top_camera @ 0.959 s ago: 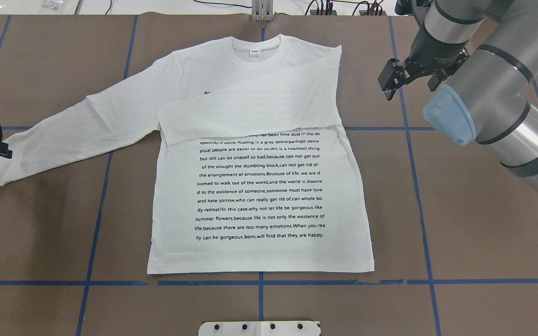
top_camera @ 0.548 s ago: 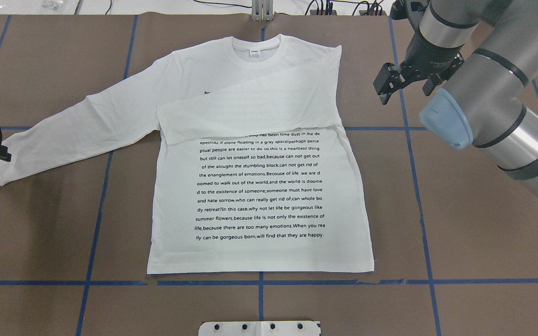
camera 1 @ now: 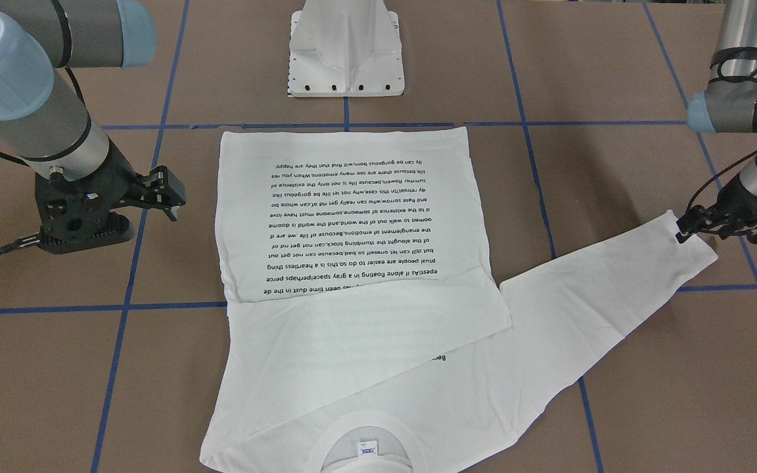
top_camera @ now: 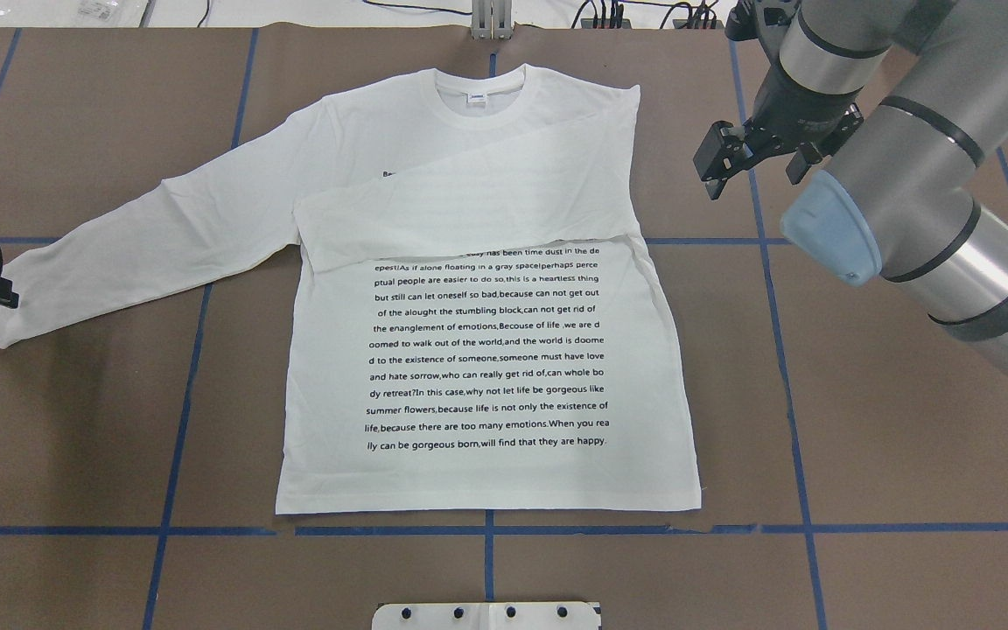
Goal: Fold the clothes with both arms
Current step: 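Move the left gripper to the other sleeve cuff and grasp it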
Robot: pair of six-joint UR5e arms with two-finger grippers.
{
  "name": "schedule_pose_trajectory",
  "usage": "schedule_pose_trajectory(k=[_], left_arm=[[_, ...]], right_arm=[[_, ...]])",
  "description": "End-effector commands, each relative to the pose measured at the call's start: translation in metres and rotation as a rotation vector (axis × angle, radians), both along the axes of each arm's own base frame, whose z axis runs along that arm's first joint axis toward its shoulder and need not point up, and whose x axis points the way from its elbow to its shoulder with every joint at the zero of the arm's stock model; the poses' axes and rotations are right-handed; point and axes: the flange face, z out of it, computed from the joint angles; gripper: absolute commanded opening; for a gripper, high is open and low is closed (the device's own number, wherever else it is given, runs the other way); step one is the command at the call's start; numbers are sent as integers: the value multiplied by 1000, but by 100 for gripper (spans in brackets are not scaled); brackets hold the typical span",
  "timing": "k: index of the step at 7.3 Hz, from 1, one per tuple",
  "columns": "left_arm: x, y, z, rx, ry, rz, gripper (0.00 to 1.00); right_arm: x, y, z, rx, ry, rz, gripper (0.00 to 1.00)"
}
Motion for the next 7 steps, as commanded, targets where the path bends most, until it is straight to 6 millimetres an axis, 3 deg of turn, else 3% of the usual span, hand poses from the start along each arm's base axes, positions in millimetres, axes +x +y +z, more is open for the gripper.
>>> schedule_pose_trajectory(k=[1, 2, 4, 6, 7], left_arm=[[2, 1, 2, -3, -1, 4, 94], [2, 1, 1, -7, 1, -2, 63], [3, 1, 2, -10, 0, -1, 30], [5, -1, -8, 3, 11, -3, 0], [6, -3, -18, 17, 20, -4, 0]], right_arm=[[0, 0, -1, 2, -1, 0, 100], [0, 0, -2, 3, -2, 0, 100], [0, 0, -3, 2, -3, 2, 100], [0, 0, -4, 3, -4, 2, 100], [-1, 0, -3, 3, -2, 3, 100]])
